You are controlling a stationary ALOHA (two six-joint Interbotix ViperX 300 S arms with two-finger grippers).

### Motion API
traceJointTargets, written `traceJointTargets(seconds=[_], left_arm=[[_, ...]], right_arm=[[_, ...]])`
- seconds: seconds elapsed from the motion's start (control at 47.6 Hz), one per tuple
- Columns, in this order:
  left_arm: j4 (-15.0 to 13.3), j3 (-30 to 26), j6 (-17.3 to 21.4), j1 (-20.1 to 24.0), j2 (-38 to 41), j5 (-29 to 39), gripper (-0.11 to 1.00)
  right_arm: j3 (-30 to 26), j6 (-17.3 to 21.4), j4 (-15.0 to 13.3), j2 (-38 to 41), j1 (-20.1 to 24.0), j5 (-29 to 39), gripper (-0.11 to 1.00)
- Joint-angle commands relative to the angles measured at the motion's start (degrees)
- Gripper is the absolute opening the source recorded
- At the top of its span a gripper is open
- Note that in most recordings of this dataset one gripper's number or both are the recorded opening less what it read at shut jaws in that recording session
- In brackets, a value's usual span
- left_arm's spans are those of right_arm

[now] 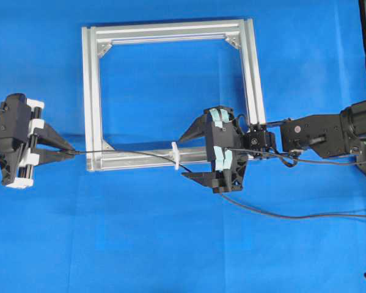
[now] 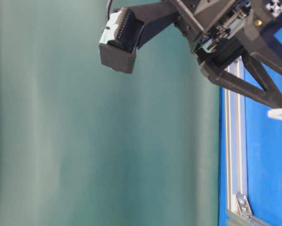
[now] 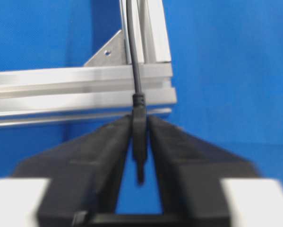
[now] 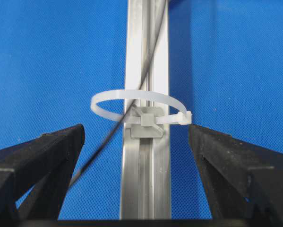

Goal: Insert the wire through the string loop located in the center.
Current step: 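Pull the cable leftward through the loop with the left gripper, then open both grippers and move the right gripper back right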

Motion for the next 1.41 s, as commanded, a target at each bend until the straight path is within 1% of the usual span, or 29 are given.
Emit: traceJointTargets(seconds=[0.0, 0.063, 0.084, 0.147, 0.189, 0.231, 0.693, 1.029, 1.385], left_arm=[[0.09, -0.88, 0.09, -0.18, -0.09, -0.35, 0.32], [0.09, -1.05, 0.09, -0.18, 0.0, -0.35, 0.51], [0.09, -1.14, 0.09, -0.18, 0.09, -0.35, 0.59], [0.18, -1.23, 0.18, -0.18, 0.44, -0.26, 0.76], [0.09, -1.32, 0.18, -0.18, 0.62, -0.18, 0.85], [0.09, -1.41, 0.18, -0.18, 0.62, -0.18, 0.9], [0.18, -2.11, 0.18, 0.09, 0.62, 0.09, 0.89], [0.18, -5.45, 0.35, 0.35, -0.26, 1.85, 0.89], [0.18, -7.21, 0.35, 1.93, -1.76, 4.48, 0.89]], right_arm=[[-0.44, -0.09, -0.18, -1.93, 0.09, -0.18, 0.94], [-0.44, -0.09, -0.09, -1.93, 0.09, -0.18, 0.94], [-0.44, -0.09, -0.09, -1.93, 0.09, -0.18, 0.94], [-0.35, -0.09, -0.09, -1.93, 0.09, -0.18, 0.94], [-0.44, -0.09, -0.18, -2.02, 0.09, -0.18, 0.94], [-0.35, -0.09, -0.09, -1.93, 0.09, -0.18, 0.94], [-0.44, -0.44, -0.35, -2.72, 0.09, 0.18, 0.94], [-0.18, -1.14, -0.44, -7.73, 0.0, 5.1, 0.94], [-0.18, -1.49, -0.44, -12.3, 0.0, 8.79, 0.94]])
